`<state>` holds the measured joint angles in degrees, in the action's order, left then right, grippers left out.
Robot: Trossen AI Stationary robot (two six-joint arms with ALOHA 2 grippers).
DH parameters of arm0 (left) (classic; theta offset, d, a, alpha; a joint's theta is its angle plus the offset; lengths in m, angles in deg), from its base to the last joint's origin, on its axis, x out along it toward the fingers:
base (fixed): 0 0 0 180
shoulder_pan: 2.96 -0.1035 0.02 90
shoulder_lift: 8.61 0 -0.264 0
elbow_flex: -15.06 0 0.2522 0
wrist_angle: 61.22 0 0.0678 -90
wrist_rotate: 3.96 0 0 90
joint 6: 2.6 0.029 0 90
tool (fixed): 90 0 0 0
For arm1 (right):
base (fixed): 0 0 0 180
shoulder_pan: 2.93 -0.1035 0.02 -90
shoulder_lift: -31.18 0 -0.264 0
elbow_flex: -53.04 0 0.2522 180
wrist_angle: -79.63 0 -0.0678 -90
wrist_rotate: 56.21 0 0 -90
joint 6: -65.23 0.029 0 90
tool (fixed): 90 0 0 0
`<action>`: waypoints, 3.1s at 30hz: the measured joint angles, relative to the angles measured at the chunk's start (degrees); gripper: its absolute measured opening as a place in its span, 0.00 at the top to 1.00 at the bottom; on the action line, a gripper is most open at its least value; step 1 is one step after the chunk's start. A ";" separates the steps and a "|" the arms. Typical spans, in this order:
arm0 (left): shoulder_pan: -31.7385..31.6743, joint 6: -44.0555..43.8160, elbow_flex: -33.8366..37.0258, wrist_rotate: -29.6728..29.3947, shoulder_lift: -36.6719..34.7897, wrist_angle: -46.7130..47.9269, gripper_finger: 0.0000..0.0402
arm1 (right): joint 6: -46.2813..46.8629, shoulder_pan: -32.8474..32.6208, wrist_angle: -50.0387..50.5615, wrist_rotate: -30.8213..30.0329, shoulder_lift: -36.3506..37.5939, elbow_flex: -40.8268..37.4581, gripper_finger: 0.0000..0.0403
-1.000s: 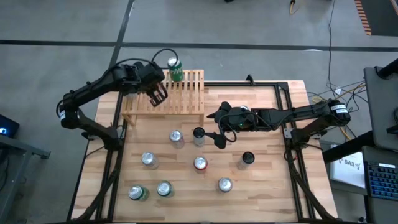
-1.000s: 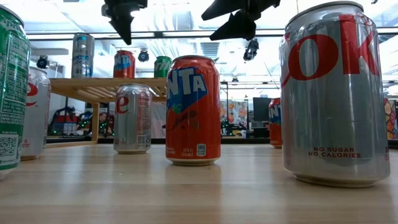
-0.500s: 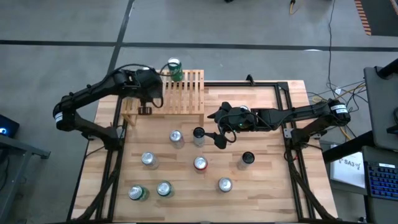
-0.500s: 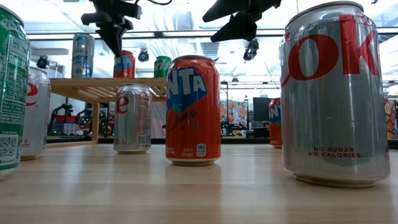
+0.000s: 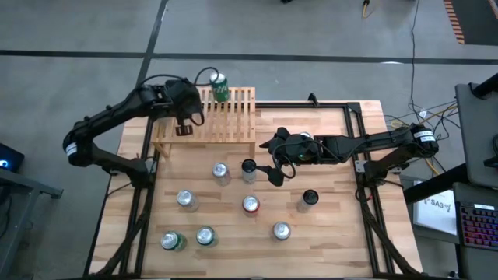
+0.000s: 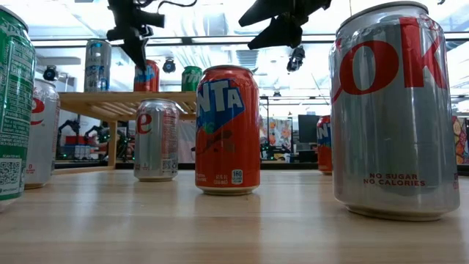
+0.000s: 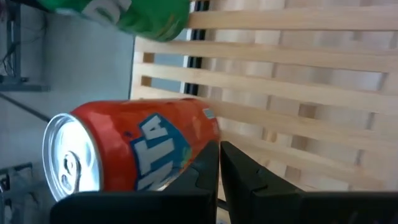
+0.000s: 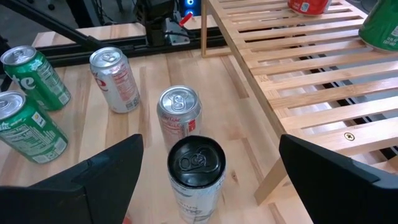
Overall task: Place canned beverage on shelf
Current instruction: Put the middle orange soda can on the shelf
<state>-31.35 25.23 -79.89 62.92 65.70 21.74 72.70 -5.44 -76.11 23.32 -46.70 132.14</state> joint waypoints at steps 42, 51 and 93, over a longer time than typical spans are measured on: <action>-7.17 0.13 0.02 -0.34 0.93 -6.68 1.00 | 0.00 0.00 0.00 -0.01 0.00 0.00 0.10; -7.63 0.15 0.02 -0.34 0.93 -7.10 1.00 | 0.00 0.00 0.00 -0.01 0.00 0.00 0.10; -7.85 -21.39 9.87 14.58 -14.90 -16.43 1.00 | 0.55 0.00 -0.07 -0.03 0.00 0.00 0.10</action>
<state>-39.19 3.85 -70.02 77.50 50.80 5.31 73.24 -5.44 -76.17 23.29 -46.70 132.14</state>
